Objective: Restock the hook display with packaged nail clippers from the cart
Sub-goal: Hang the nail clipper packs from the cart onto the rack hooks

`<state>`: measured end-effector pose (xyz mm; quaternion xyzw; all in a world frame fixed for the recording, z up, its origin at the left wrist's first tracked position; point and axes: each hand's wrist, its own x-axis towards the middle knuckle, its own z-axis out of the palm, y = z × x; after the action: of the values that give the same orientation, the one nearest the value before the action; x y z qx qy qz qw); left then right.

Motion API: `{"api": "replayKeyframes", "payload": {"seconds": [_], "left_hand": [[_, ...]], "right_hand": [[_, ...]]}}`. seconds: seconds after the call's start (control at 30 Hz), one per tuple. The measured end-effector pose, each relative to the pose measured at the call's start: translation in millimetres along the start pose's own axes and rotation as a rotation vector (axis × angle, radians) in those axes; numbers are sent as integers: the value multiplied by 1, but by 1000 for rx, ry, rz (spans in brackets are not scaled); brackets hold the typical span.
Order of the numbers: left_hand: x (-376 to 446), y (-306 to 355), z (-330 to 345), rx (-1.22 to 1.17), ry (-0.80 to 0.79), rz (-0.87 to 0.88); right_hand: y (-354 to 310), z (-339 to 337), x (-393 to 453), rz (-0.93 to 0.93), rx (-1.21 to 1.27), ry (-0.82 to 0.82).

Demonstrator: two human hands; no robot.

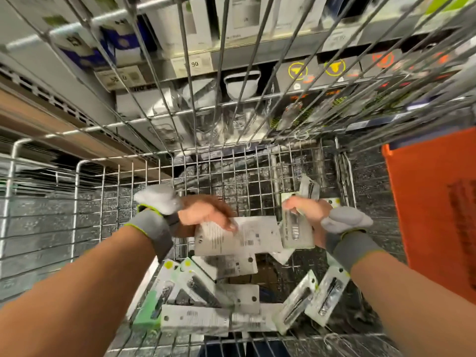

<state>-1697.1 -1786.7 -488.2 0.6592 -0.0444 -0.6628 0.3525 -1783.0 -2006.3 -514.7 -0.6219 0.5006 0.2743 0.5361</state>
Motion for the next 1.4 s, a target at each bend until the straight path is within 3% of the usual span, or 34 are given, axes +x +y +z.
{"api": "replayKeyframes", "payload": {"seconds": [0.2,0.33,0.47,0.63,0.87,0.97,1.1,1.2,1.4], "left_hand": [[-7,-30,-4,-559,130,43],[-15,-25,4,-636,154,17],[-29,-10,9,-680,160,-19],[-61,12,16,-904,34,18],[-114,51,22,-935,68,-12],[-140,62,28,-976,101,56],[-177,85,40,-881,337,173],[-200,98,44,-797,484,258],[-257,129,54,-809,568,538]], "right_hand": [[-13,-1,-8,36,102,-197],[-26,1,-19,29,93,-281],[-47,2,-38,8,65,-474],[-65,-4,-71,-113,16,-380],[-101,-11,-116,-107,72,-423],[-117,-19,-147,-68,83,-437],[-138,-27,-187,-73,67,-392],[-155,-36,-210,-210,-39,-360],[-181,-54,-267,-183,64,-462]]}}
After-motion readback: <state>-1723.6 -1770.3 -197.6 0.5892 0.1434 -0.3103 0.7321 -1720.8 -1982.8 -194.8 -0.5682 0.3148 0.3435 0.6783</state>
